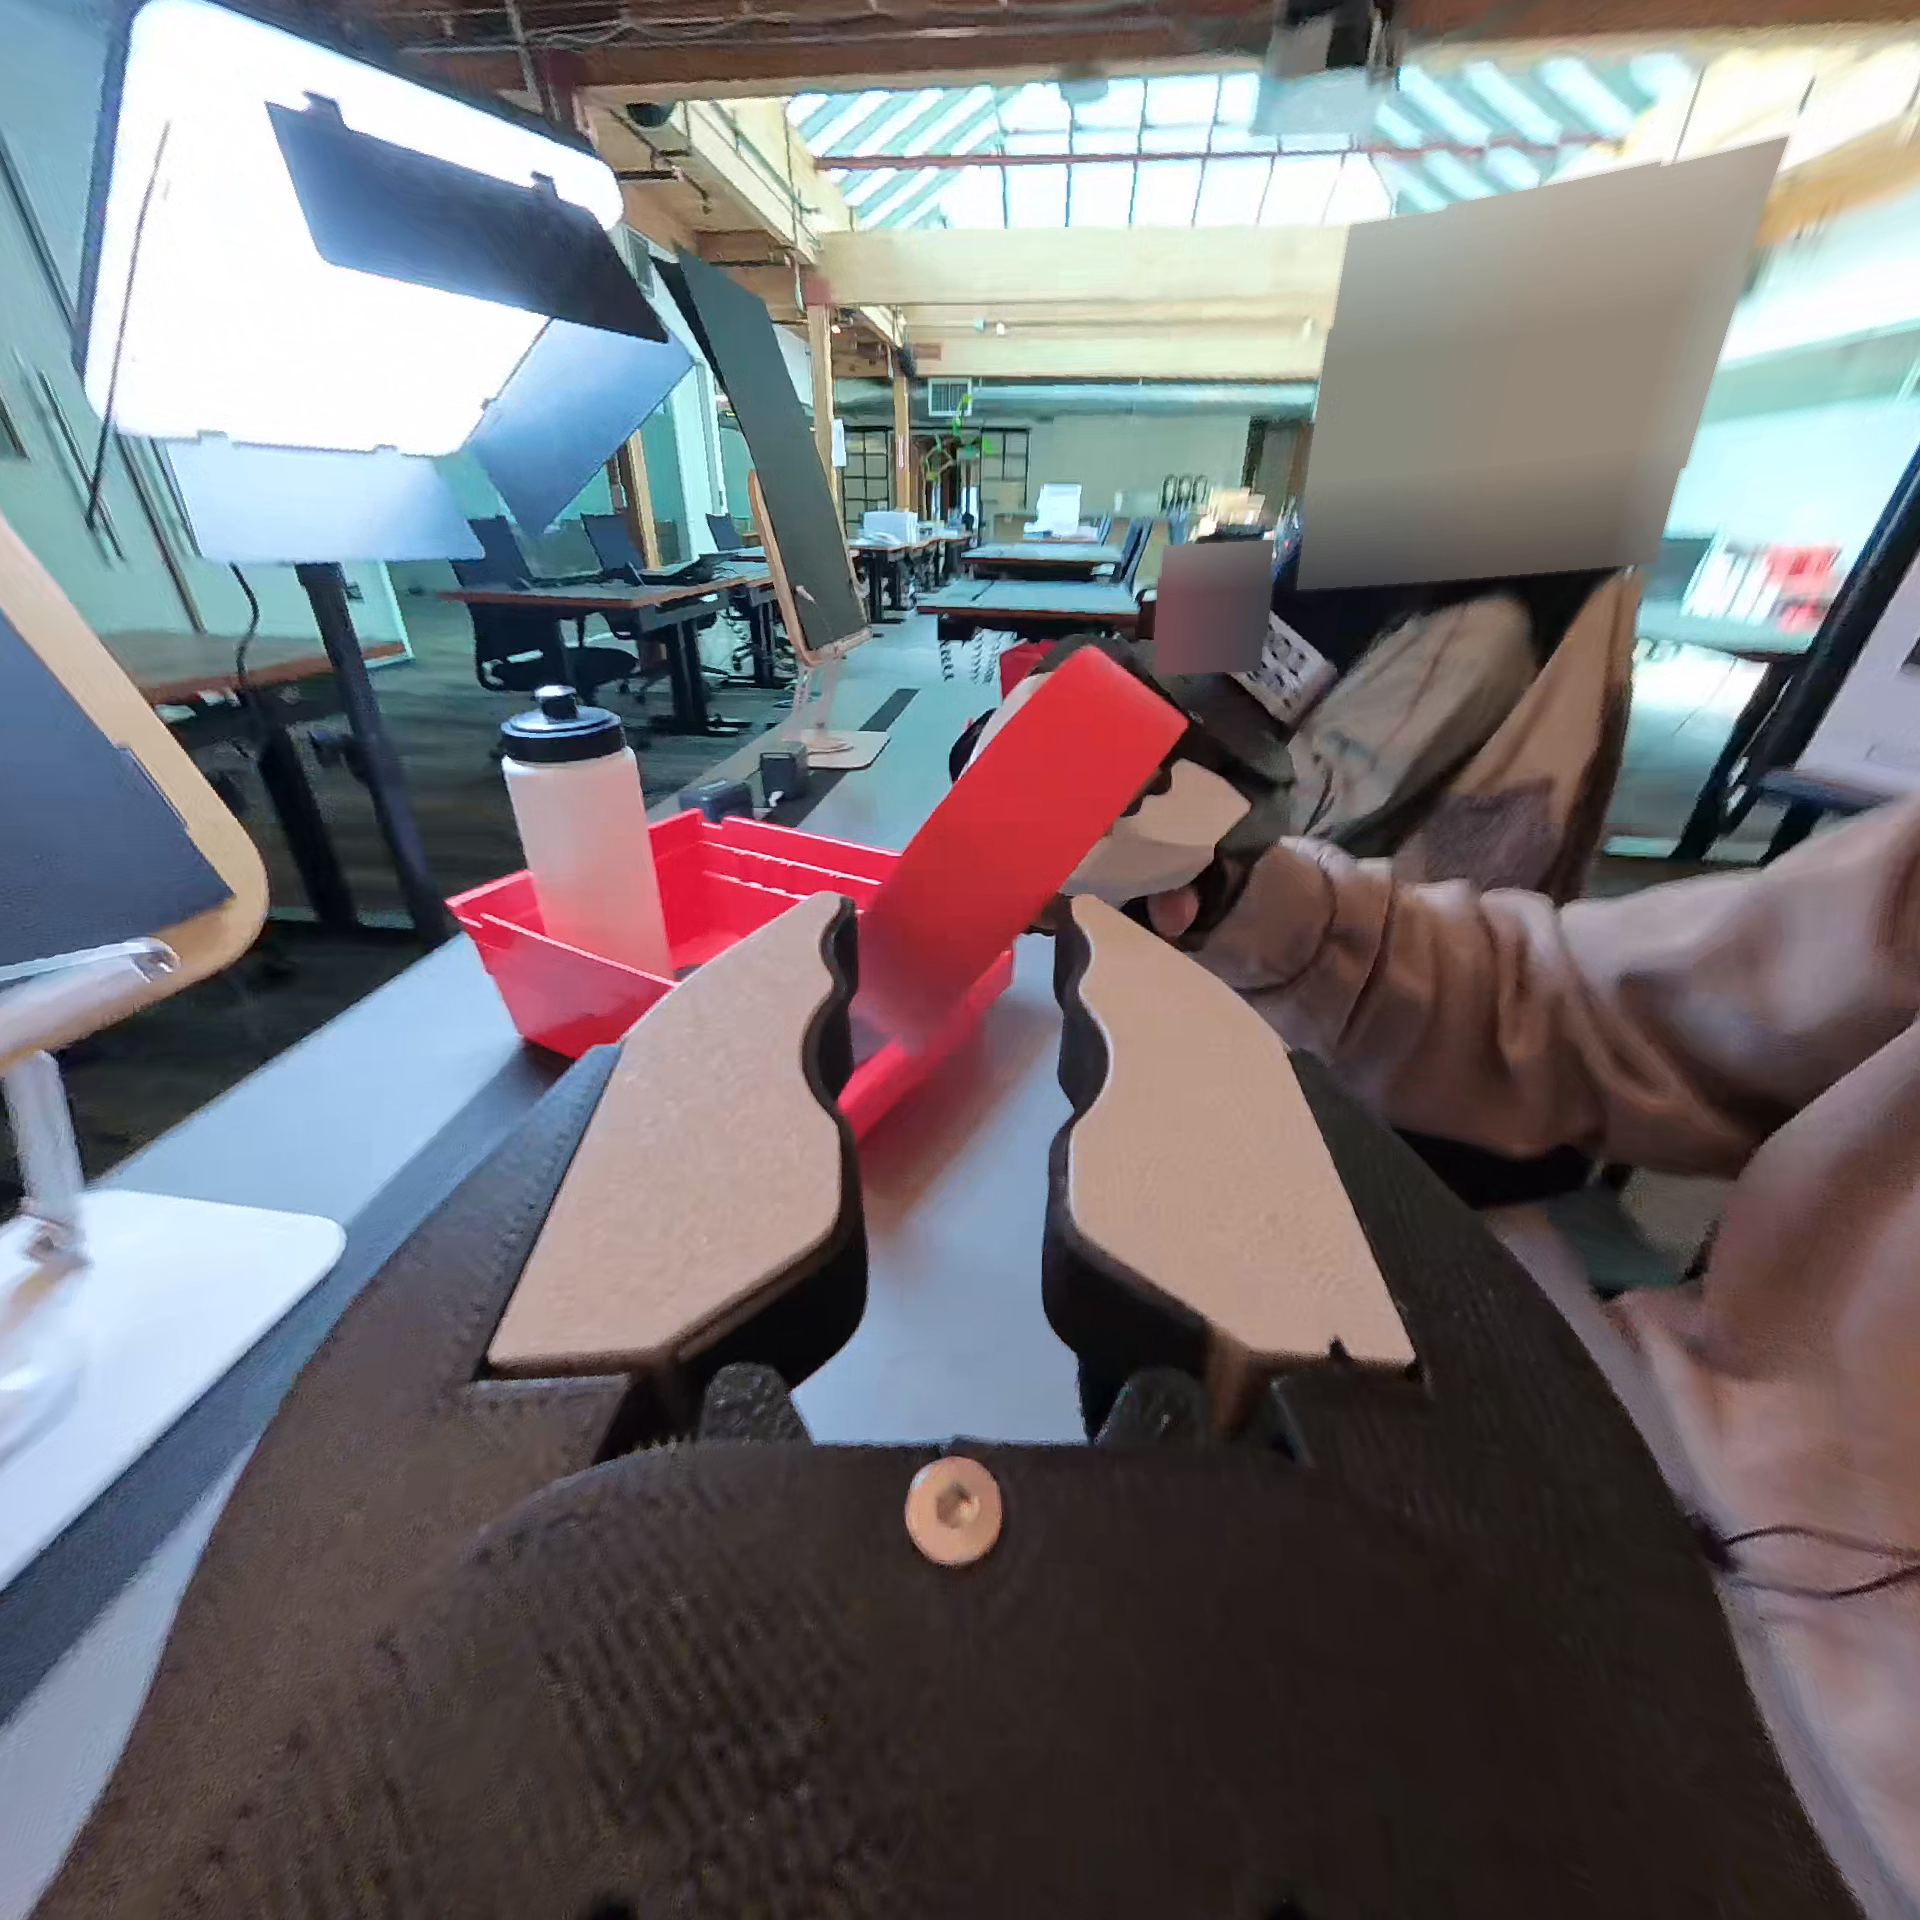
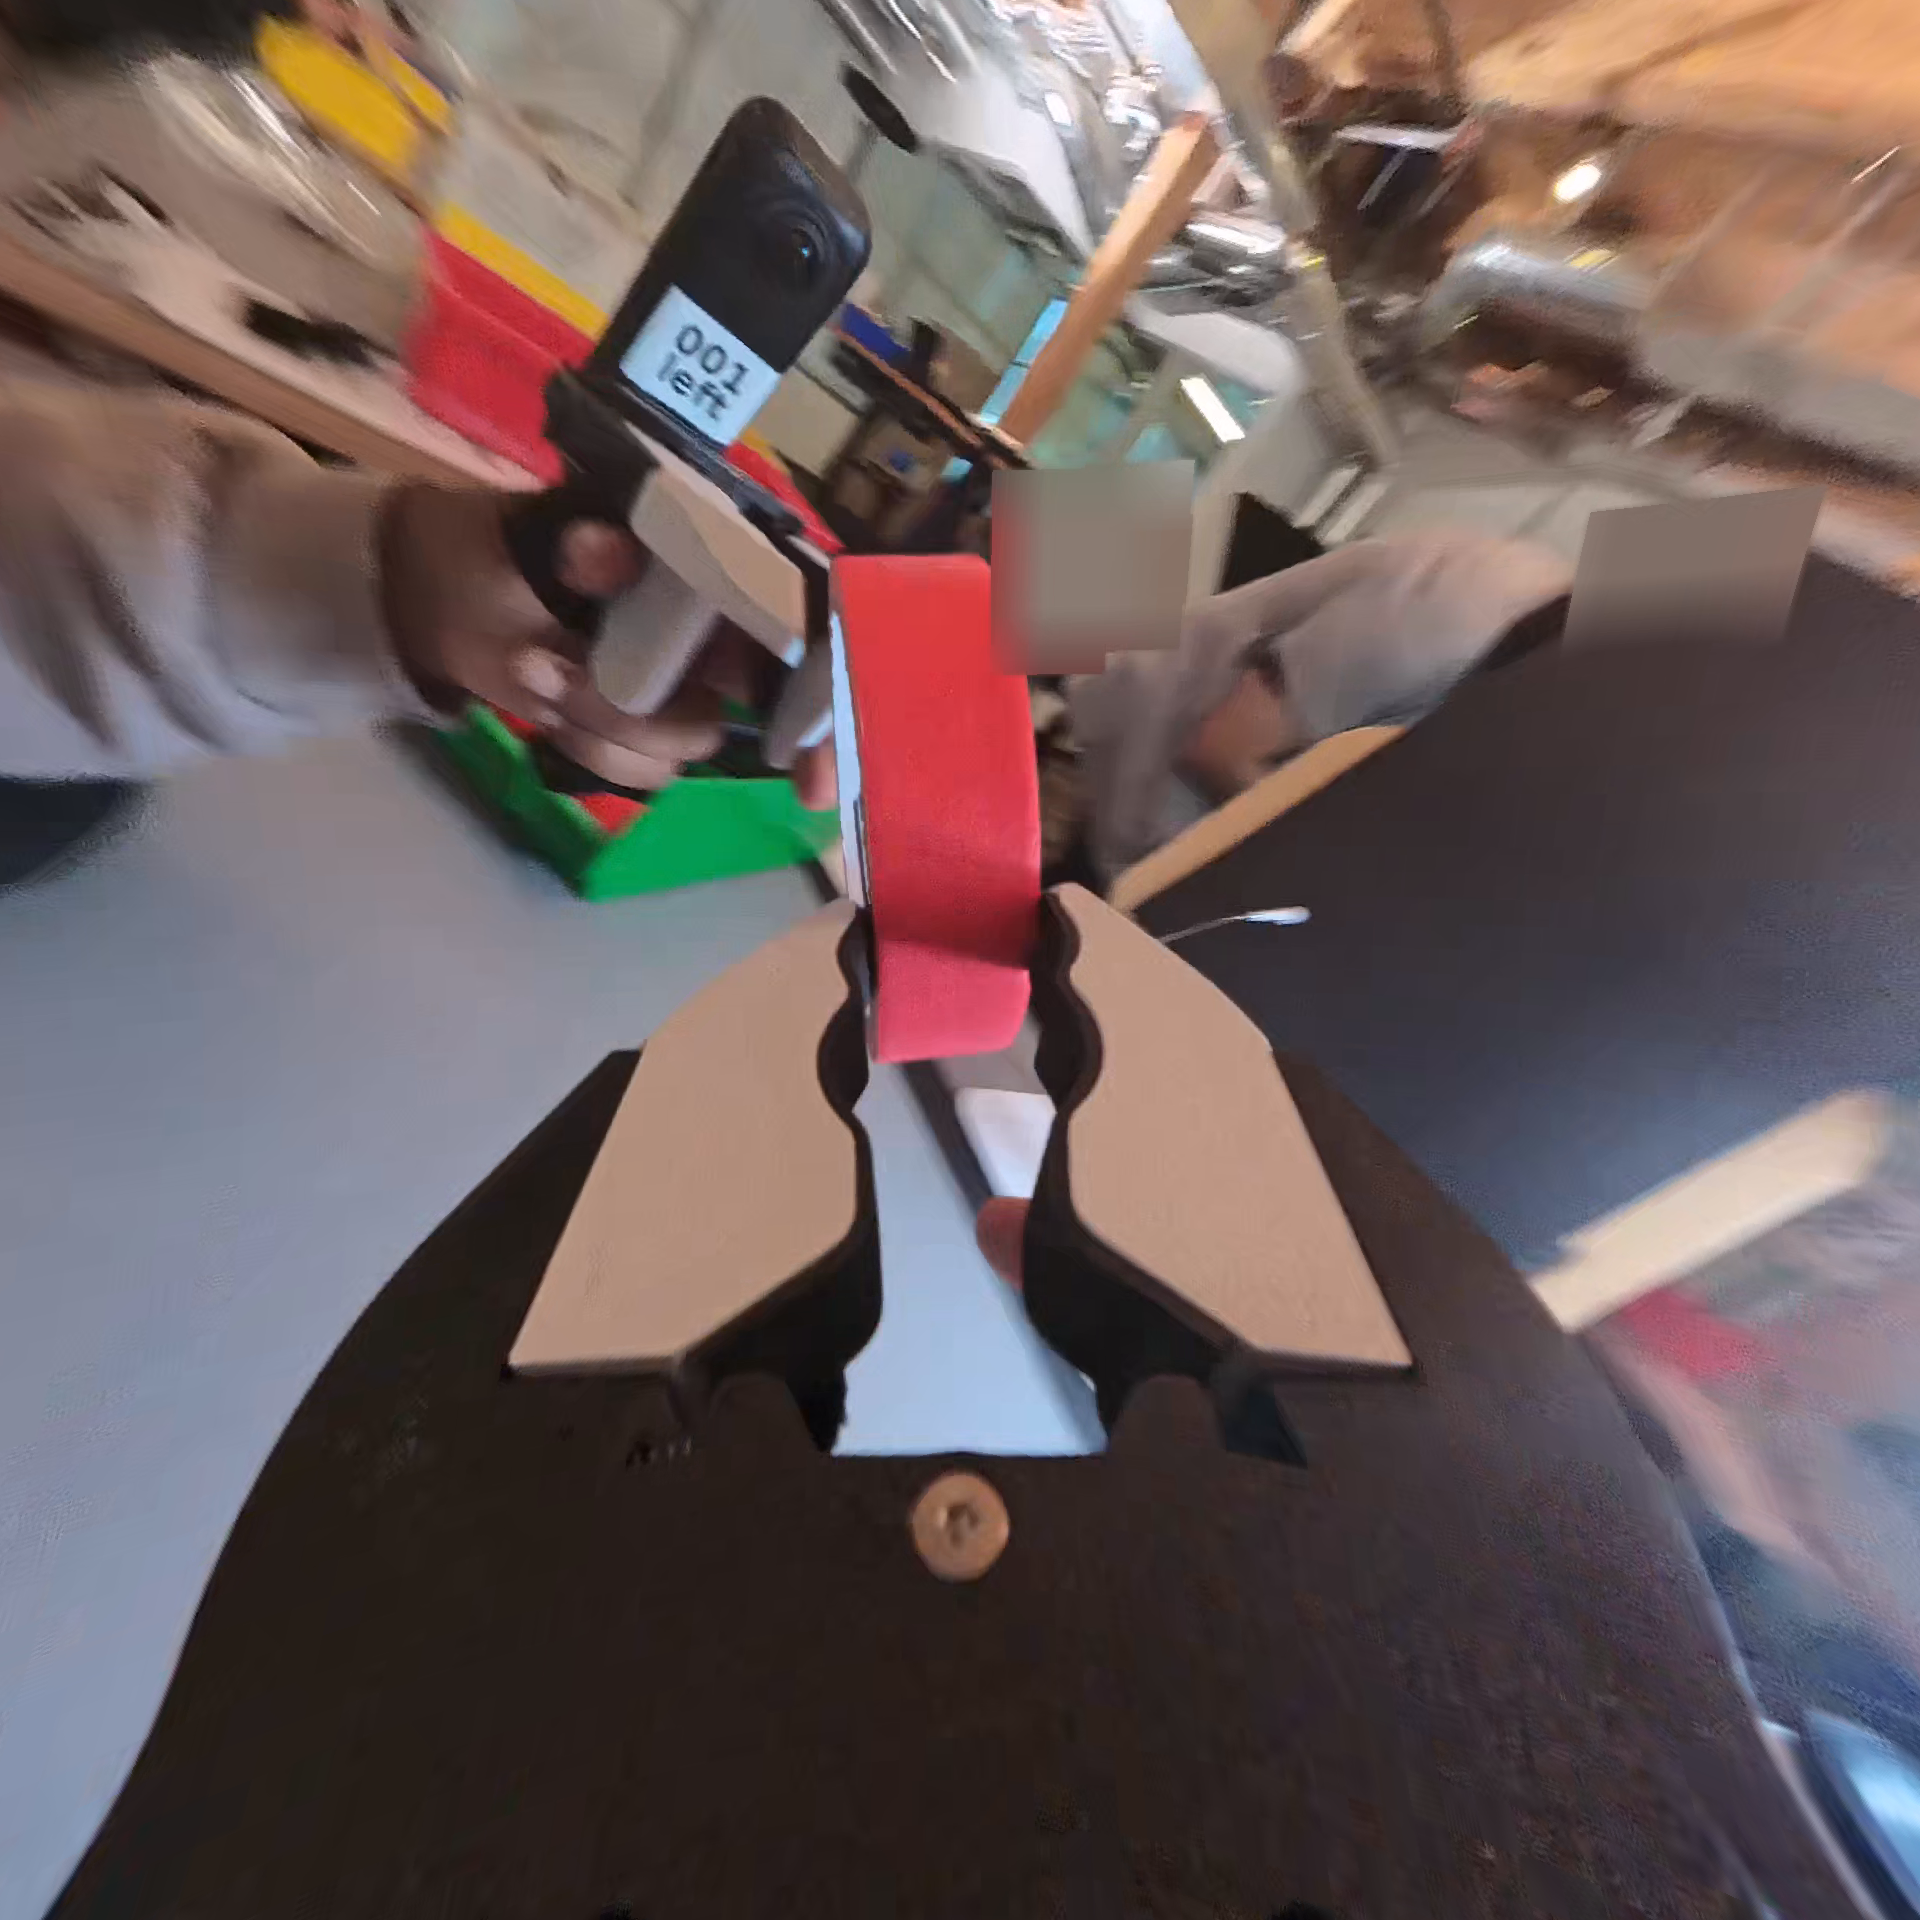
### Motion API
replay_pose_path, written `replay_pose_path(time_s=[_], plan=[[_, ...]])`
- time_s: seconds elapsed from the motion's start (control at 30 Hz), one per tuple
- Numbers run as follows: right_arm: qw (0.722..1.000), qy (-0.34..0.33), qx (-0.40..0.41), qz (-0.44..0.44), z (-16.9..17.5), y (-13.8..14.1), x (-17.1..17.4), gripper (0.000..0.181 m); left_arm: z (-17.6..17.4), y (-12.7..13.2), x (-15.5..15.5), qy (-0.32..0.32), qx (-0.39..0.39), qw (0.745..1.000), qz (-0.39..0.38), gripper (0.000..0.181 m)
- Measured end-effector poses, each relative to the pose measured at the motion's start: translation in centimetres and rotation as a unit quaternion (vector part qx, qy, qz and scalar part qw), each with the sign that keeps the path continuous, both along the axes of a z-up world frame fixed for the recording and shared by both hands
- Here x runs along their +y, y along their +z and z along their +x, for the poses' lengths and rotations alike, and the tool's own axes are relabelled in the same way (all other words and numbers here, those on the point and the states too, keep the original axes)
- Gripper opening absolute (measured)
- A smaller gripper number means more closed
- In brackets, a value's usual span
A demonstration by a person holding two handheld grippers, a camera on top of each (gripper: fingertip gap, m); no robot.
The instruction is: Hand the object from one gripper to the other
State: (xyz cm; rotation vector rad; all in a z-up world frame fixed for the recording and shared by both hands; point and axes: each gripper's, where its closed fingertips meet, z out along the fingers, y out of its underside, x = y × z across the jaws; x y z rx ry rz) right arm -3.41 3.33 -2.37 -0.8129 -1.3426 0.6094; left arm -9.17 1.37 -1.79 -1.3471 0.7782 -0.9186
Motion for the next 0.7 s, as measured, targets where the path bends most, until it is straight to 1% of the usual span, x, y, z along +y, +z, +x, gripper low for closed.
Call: replay_pose_path(time_s=[0.07,0.13,0.17,0.23,0.27,0.3,0.37,0.4,0.47,0.53,0.57,0.6,0.63,0.7], plan=[[0.99,-0.068,0.011,0.12,0.4,1.0,0.4,0.029,-0.4,0.4,0.3,-0.035,-0.064,0.995,-0.065,0.043],[0.963,-0.126,0.014,0.24,0.6,1.5,0.6,0.029,-0.7,0.8,0.7,-0.067,-0.131,0.982,-0.122,0.046],[0.94,-0.153,0.013,0.303,0.7,1.5,0.6,0.029,-0.7,1.2,0.7,-0.088,-0.167,0.971,-0.146,0.047],[0.883,-0.2,0.009,0.425,0.6,1.1,0.8,0.029,-0.6,1.8,0.7,-0.129,-0.231,0.944,-0.195,0.049],[0.858,-0.21,0.012,0.468,0.4,0.8,0.7,0.029,-0.3,1.7,1.0,-0.132,-0.244,0.936,-0.218,0.051],[0.843,-0.214,0.014,0.494,0.1,0.2,0.6,0.029,0.0,1.1,1.4,-0.124,-0.245,0.932,-0.236,0.054],[0.824,-0.22,0.008,0.522,-0.8,-1.0,0.7,0.029,0.6,0.1,2.1,-0.108,-0.245,0.927,-0.263,0.06],[0.819,-0.218,0.008,0.531,-1.2,-1.6,0.7,0.029,0.7,-0.4,2.6,-0.096,-0.243,0.925,-0.277,0.059],[0.818,-0.21,0.001,0.535,-1.9,-2.7,0.5,0.029,0.5,-2.0,3.6,-0.059,-0.223,0.927,-0.297,0.044],[0.82,-0.206,-0.004,0.533,-2.4,-3.6,0.5,0.029,0.1,-3.0,4.2,-0.056,-0.221,0.922,-0.314,0.042],[0.826,-0.207,-0.007,0.524,-2.6,-4.0,0.8,0.029,-0.1,-3.2,4.3,-0.058,-0.216,0.924,-0.311,0.04],[0.836,-0.212,-0.017,0.507,-2.7,-4.3,1.4,0.032,-0.3,-3.2,4.3,-0.053,-0.205,0.932,-0.296,0.039],[0.848,-0.22,-0.022,0.481,-2.7,-4.4,2.1,0.043,-0.5,-3.0,4.4,-0.046,-0.196,0.941,-0.273,0.034],[0.878,-0.214,-0.026,0.427,-2.4,-4.5,2.7,0.049,-1.3,-2.0,4.2,-0.038,-0.188,0.954,-0.231,0.03]])
